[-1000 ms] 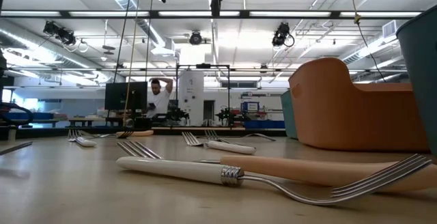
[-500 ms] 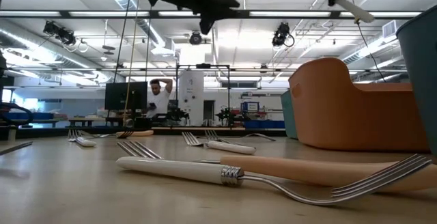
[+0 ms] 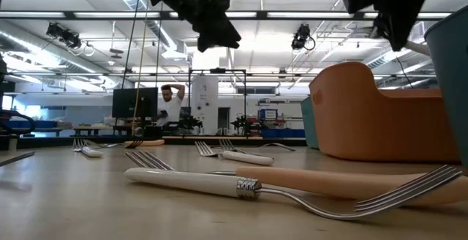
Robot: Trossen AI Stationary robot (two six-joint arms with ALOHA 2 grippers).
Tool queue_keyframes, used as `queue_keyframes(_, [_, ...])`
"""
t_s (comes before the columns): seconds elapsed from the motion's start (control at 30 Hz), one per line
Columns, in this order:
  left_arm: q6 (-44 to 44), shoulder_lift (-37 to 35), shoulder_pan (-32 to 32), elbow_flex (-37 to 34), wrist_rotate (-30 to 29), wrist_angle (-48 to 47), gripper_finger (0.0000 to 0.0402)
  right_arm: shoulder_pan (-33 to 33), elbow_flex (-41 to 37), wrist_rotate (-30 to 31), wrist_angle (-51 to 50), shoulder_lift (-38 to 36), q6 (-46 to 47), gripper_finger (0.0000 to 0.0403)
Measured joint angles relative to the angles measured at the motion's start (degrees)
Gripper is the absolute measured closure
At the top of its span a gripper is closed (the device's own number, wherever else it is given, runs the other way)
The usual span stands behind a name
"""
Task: Sort silverware by color (type)
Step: Put the white fork into the orange bin
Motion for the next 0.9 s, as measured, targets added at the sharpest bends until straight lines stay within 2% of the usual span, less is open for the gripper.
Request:
queue_keyframes(0.23, [-1.9, 0.0, 0.0, 0.0, -0.12, -3.14, 0.0281, 0.0, -3.99, -0.32, 2.43, -0.02, -3.07, 0.0338])
queue_keyframes(0.63, [-4.03, 0.0, -1.26, -0.02, -0.12, -6.53, 0.0281, 0.0, -4.5, 1.47, 5.97, -0.02, -5.14, 0.0309])
queue_keyframes(0.8, [-4.05, 0.0, -2.45, -0.02, -1.96, -8.15, 0.0281, -0.01, -4.5, 6.61, 6.32, -0.02, -5.14, 0.0293])
queue_keyframes(0.9, [-4.33, 0.0, -3.33, -0.02, -2.28, -9.58, 0.0281, -0.03, -4.5, 7.36, 7.04, -0.02, -5.14, 0.0291])
